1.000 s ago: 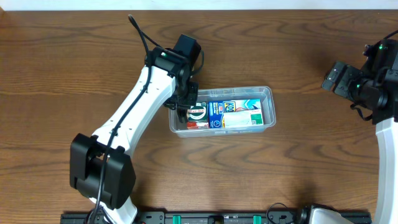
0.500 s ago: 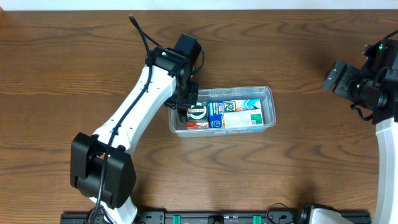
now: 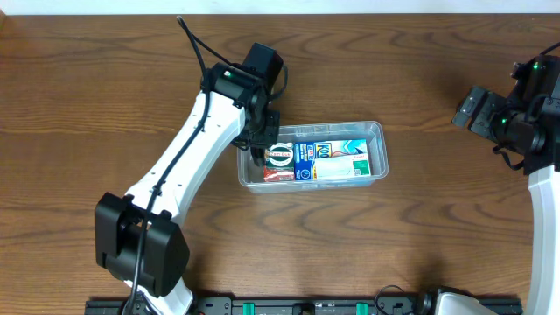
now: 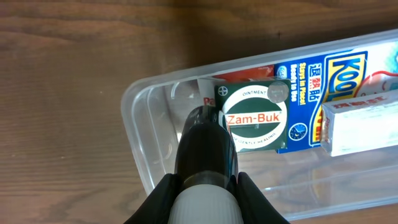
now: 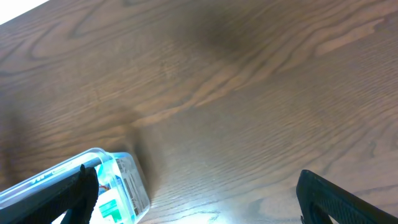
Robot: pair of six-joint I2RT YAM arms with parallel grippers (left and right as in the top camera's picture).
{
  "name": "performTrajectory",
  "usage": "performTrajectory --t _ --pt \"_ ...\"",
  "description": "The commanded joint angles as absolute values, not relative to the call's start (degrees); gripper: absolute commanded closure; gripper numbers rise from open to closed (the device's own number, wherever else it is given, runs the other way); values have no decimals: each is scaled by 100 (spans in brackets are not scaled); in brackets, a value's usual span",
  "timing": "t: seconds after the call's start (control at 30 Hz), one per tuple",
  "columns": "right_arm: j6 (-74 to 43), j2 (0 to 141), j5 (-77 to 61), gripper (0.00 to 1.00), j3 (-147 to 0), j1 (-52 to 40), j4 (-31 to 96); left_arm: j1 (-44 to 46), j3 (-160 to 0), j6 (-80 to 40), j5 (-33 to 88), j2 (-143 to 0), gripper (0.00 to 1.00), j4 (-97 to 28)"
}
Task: Pack container
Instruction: 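Carry the bottle into the container's left end and lower it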
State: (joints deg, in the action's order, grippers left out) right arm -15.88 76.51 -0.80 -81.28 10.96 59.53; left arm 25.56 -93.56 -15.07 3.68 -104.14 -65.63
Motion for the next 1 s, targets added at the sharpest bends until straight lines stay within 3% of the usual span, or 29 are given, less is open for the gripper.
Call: performTrajectory --t 0.0,0.97 --pt "-1601 7677 -43 1 -8171 1140 5961 2530 -9537 -1673 58 -10254 76 -6541" --pt "-1601 7677 -43 1 -8171 1140 5961 2543 -8781 -2582 -499 -10278 78 -6045"
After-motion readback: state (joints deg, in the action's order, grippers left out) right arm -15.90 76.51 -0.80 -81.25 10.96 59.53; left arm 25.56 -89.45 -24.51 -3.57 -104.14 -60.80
